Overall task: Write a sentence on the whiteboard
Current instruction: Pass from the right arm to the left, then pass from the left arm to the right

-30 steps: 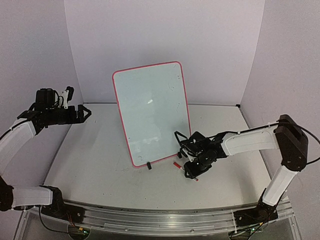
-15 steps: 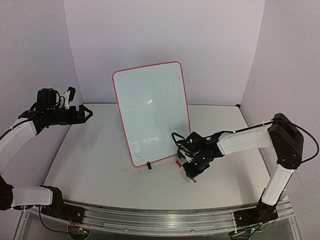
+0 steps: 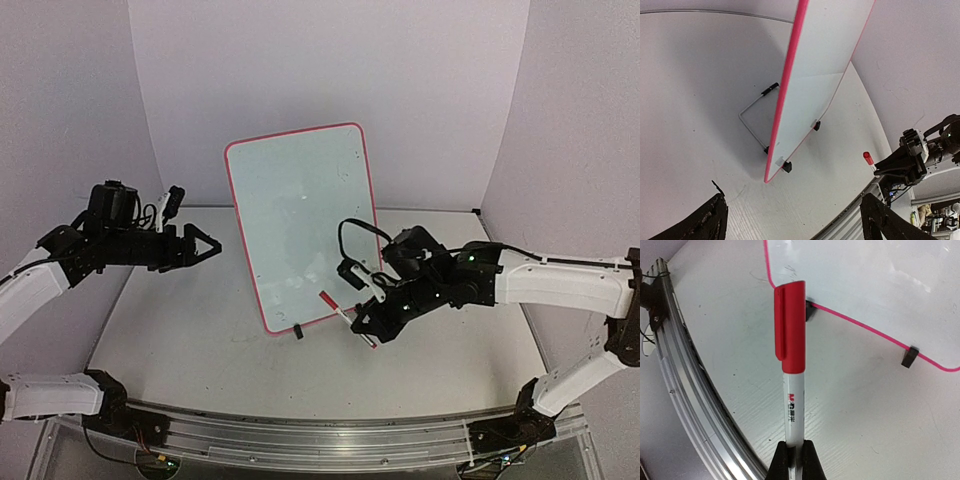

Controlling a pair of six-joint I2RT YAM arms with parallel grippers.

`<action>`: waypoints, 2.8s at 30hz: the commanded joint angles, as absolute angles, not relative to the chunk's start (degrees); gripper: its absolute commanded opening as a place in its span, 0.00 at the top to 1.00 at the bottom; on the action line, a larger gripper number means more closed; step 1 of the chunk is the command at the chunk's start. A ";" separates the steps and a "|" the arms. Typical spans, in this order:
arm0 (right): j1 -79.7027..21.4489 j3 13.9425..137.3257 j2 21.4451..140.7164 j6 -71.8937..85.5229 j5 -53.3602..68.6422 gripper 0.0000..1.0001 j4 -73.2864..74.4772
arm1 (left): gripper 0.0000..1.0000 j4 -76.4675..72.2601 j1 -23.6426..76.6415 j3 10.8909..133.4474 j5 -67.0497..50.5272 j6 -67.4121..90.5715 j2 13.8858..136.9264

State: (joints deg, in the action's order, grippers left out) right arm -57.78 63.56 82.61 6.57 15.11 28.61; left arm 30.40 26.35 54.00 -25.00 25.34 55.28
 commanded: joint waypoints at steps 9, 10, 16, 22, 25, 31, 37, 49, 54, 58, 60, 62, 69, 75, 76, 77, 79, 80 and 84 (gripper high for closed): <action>-65.44 79.60 90.74 -1.72 12.75 1.00 29.01 | 0.07 20.61 45.89 57.77 -29.47 34.77 62.14; -65.74 80.13 91.08 -1.96 12.74 1.00 28.75 | 0.07 19.37 46.61 57.51 -29.50 35.25 62.93; -66.73 81.26 91.29 -2.79 12.23 1.00 27.93 | 0.21 12.84 47.98 55.96 -31.97 38.39 66.26; -66.80 80.51 90.63 -2.84 10.52 1.00 27.69 | 0.54 11.06 48.59 56.04 -33.78 39.07 68.44; -66.80 80.10 90.53 -2.72 9.01 1.00 27.66 | 0.60 10.50 49.05 55.95 -34.72 39.35 69.04; -66.80 79.26 90.10 -2.66 6.86 1.00 27.04 | 0.60 11.01 49.28 55.68 -34.79 39.27 69.47; -66.80 78.47 89.73 -2.61 6.28 1.00 26.57 | 0.91 10.98 49.31 55.73 -34.36 39.30 70.68; -65.59 70.90 82.38 6.02 4.92 0.23 18.02 | 1.00 -1.76 49.30 49.97 -29.01 42.02 65.88; -59.77 63.31 78.40 19.00 13.48 0.06 2.46 | 1.00 -16.80 49.31 45.82 -26.86 45.81 62.57; -56.84 57.33 76.82 30.63 20.83 0.04 -14.19 | 1.00 -24.41 49.31 44.62 -26.23 47.35 61.56; -56.12 55.45 76.77 35.20 23.49 0.04 -22.35 | 1.00 -27.77 49.31 44.23 -26.96 48.28 61.72; -55.76 54.22 77.23 39.25 26.43 0.04 -28.88 | 1.00 -31.41 49.31 43.93 -27.94 49.34 62.14; -55.59 54.87 79.31 48.56 33.92 0.12 -42.25 | 1.00 -34.46 49.35 43.99 -30.07 50.31 62.76; -55.58 56.75 79.71 50.26 37.04 0.19 -43.32 | 1.00 -34.70 49.31 44.35 -30.01 50.10 62.67; -55.57 56.92 79.76 50.37 37.22 0.20 -43.33 | 1.00 -34.72 49.31 44.53 -30.21 50.14 62.85; -55.58 57.08 79.80 50.45 37.35 0.22 -43.34 | 1.00 -34.72 49.30 44.68 -30.44 50.21 63.02; -55.59 57.38 79.84 50.52 37.57 0.24 -43.34 | 1.00 -34.59 49.30 44.82 -30.74 50.42 63.29; -55.60 57.54 79.89 50.54 37.69 0.25 -43.33 | 1.00 -34.42 49.31 44.79 -30.80 50.52 63.36; -55.59 57.60 79.99 50.65 37.57 0.27 -43.33 | 1.00 -33.34 49.31 44.79 -31.55 50.87 63.45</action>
State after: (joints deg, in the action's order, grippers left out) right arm -55.79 55.10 79.53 49.69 36.05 -39.93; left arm -31.59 49.30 44.18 -29.89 49.92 63.07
